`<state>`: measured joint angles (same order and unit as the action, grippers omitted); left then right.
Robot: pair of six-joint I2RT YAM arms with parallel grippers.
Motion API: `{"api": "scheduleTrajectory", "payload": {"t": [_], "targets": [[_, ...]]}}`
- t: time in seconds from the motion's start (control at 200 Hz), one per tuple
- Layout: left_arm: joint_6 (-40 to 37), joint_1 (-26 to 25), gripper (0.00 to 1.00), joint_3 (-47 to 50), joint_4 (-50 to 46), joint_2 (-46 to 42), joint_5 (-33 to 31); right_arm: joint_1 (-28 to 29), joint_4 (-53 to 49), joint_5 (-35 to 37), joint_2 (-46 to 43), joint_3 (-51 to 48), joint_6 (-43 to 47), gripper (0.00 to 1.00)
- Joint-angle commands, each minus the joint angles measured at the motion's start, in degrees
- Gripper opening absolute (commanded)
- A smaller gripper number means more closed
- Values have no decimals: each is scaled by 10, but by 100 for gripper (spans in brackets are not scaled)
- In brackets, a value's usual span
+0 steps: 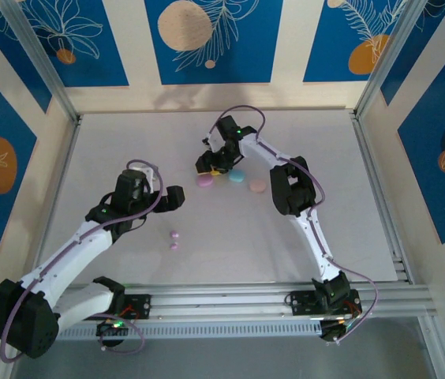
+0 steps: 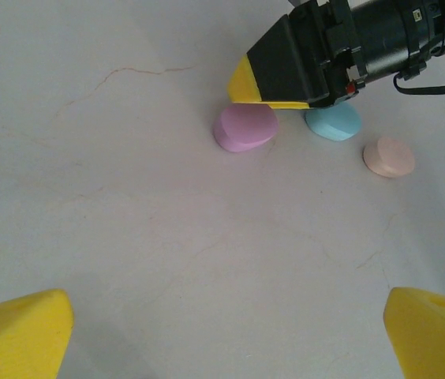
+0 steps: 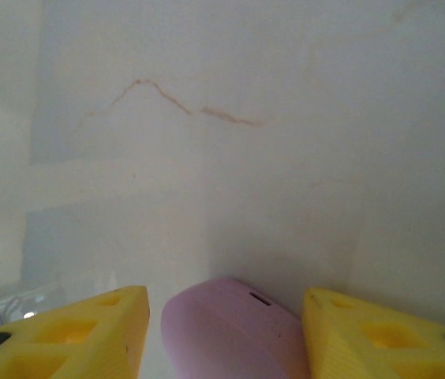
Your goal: Insert wireless bluetooth earbuds into charging case
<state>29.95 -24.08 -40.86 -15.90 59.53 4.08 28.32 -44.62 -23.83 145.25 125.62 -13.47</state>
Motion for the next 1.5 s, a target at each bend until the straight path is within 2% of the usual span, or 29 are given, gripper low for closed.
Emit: {"api": "scheduleTrajectory", "payload": {"t": [0.0,0.245,0.645,0.795,0.9,1.055,1.151,1.251,1.346,1.496], "targets": [[6,8,100,5,-2,-12,12,5,-36,-28,-11,5,34,54],[13,8,100,7,-1,-19,15,22,-23,-24,-54,-58,66,54],[21,8,100,10,0,-26,22,73,13,171,-83,-120,124,62],[22,8,100,11,-1,-31,16,94,28,225,-85,-137,162,61],[23,8,100,12,-1,-33,14,104,43,251,-87,-151,186,56],[24,9,100,12,-5,-39,6,108,74,250,-109,-188,195,47],[26,9,100,11,-8,-43,1,109,99,246,-139,-220,200,37],[26,8,100,10,-7,-50,1,109,124,231,-180,-260,199,34],[21,8,99,4,-4,-55,21,109,158,220,-245,-317,179,32],[10,9,95,-2,18,-71,65,106,270,177,-410,-473,152,30]]}}
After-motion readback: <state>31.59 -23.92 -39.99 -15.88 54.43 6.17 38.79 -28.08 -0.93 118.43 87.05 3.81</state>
